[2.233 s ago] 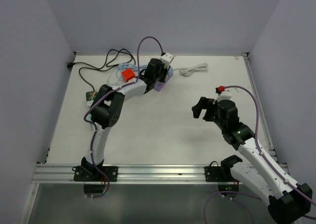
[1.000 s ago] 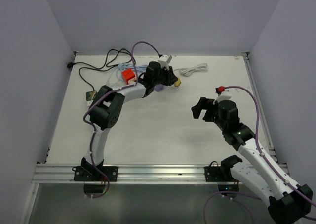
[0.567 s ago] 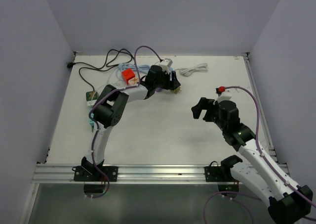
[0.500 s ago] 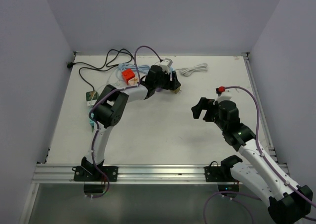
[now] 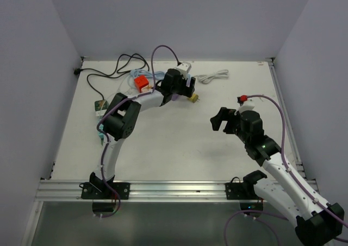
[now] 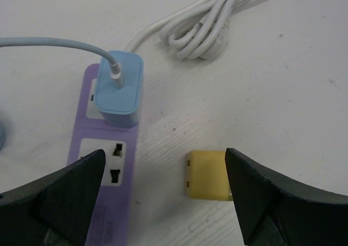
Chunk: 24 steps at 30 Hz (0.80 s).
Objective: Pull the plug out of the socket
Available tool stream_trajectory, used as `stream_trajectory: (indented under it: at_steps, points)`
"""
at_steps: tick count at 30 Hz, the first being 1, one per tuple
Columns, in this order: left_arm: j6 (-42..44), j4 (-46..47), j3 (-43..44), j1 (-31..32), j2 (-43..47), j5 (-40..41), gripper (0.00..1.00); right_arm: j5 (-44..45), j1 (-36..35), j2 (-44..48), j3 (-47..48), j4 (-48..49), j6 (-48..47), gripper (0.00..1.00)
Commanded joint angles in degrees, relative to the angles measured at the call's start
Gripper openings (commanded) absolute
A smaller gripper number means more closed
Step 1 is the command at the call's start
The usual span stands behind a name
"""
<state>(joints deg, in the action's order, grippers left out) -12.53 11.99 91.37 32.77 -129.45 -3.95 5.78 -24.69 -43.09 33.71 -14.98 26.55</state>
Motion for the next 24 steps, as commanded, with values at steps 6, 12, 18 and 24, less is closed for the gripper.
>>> stream_trajectory:
  at_steps: [6, 12, 18, 24]
  points:
    - [10.51, -1.27, 5.83, 0.01, 1.22, 9.22, 1.00, -1.12, 0.25, -0.06, -0.05, 2.59, -0.18, 0.99]
    - [11.04, -1.71, 11.80, -0.60, -3.26, 5.89, 0.95, -1.21, 0.34, -0.24, 0.04, 2.50, -0.18, 0.99]
    - [9.99, -3.11, 16.12, -1.84, -7.57, 4.04, 0.93, -1.03, 0.34, -0.50, 0.04, 2.59, -0.27, 0.99]
    - [9.72, -2.23, 15.68, -2.01, -9.24, 2.19, 0.88, -1.12, 0.34, -1.21, 0.21, 2.68, -0.27, 0.99]
